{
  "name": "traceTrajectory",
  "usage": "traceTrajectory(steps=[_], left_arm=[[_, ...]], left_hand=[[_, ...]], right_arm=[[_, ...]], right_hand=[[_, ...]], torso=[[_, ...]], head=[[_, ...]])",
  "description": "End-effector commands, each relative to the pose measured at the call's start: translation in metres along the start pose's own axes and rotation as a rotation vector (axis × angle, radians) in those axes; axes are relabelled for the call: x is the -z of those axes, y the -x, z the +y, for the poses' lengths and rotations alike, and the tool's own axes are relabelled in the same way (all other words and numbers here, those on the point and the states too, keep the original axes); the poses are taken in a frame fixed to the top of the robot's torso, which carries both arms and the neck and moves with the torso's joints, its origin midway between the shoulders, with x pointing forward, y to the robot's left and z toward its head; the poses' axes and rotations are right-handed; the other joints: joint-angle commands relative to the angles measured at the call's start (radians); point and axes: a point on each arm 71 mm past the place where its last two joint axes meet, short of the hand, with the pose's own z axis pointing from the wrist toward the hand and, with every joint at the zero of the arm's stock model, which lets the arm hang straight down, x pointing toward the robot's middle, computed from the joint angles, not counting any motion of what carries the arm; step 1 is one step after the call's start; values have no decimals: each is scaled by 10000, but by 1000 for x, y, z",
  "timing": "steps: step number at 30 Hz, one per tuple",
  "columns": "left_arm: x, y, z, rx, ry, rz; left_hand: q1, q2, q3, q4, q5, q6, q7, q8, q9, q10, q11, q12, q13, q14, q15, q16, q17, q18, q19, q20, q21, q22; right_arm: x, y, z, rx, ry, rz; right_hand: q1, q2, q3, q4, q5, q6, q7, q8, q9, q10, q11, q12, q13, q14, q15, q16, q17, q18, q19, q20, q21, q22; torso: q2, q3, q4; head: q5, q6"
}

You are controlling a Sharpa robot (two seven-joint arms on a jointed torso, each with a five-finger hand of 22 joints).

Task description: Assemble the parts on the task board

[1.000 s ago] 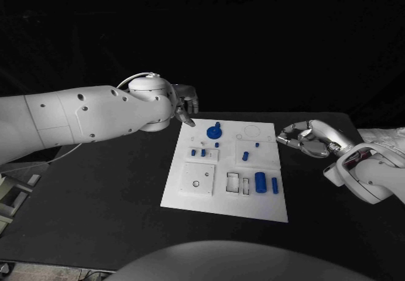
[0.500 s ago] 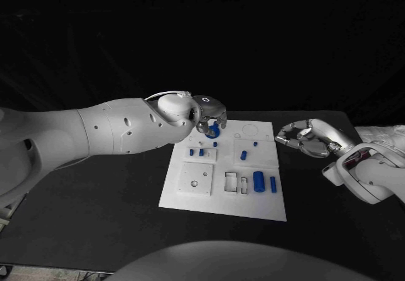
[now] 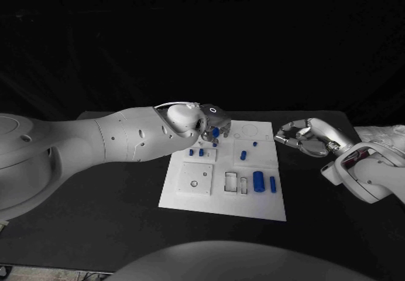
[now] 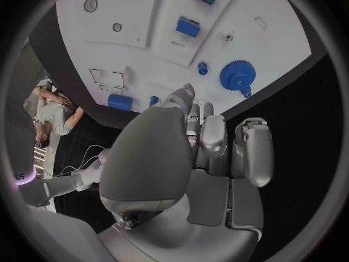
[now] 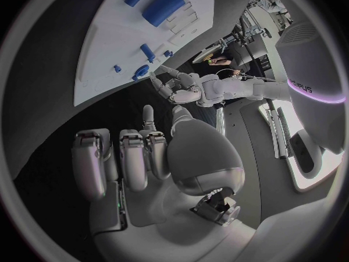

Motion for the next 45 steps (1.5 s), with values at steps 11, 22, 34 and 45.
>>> traceTrajectory(steps=[11, 22, 34, 45], left_arm=[[-3, -12, 1, -188, 249, 229], [-2, -18, 7, -102, 461, 435], [-5, -24, 8, -17, 576, 663], [-7, -26, 10, 214, 676, 628]], left_hand=[[-339, -96, 105, 15, 121, 150, -108, 9, -110, 501, 93, 101, -93, -142, 51, -90, -349, -102, 579, -44, 91, 2248], [-280, -90, 247, -118, 306, -54, -224, -150, -226, 404, 179, 29, -123, -219, 112, -123, -560, -92, 551, 13, 42, 2233], [-252, -42, 339, -164, 385, 17, -193, -126, -234, 472, 162, 56, -113, -282, 102, -199, -739, -81, 532, 25, -1, 2220], [-294, 33, 462, -168, 582, 11, -157, -146, -265, 469, 217, 10, -149, -313, 133, -205, -818, -79, 524, 39, -9, 2218]], right_arm=[[-1, -1, 0, -32, 23, 108], [0, -1, -1, -35, -29, 136], [1, 0, -2, -28, -90, 159], [1, 0, -3, -18, -141, 156]], right_hand=[[98, 19, -28, 31, 58, -11, -49, 39, 22, 1068, 9, 39, 2634, 1026, 8, 35, 2631, 17, 637, 18, -10, 2421], [85, 26, -40, 50, 54, 0, -48, 44, 25, 1068, 14, 39, 2634, 1026, 10, 35, 2631, 18, 633, 18, -14, 2419], [86, 28, -42, 51, 56, 6, -49, 47, 26, 1068, 17, 39, 2634, 1026, 11, 35, 2631, 19, 630, 18, -17, 2418], [89, 35, -50, 54, 59, 48, -56, 68, 34, 1068, 29, 39, 2634, 1026, 16, 35, 2631, 19, 631, 19, -16, 2418]], torso=[[-6, 0, 6], [-5, 1, 5], [-2, 2, 6], [-6, -1, 1]], head=[[14, -1], [-5, -1], [-29, -1], [-24, -1]])
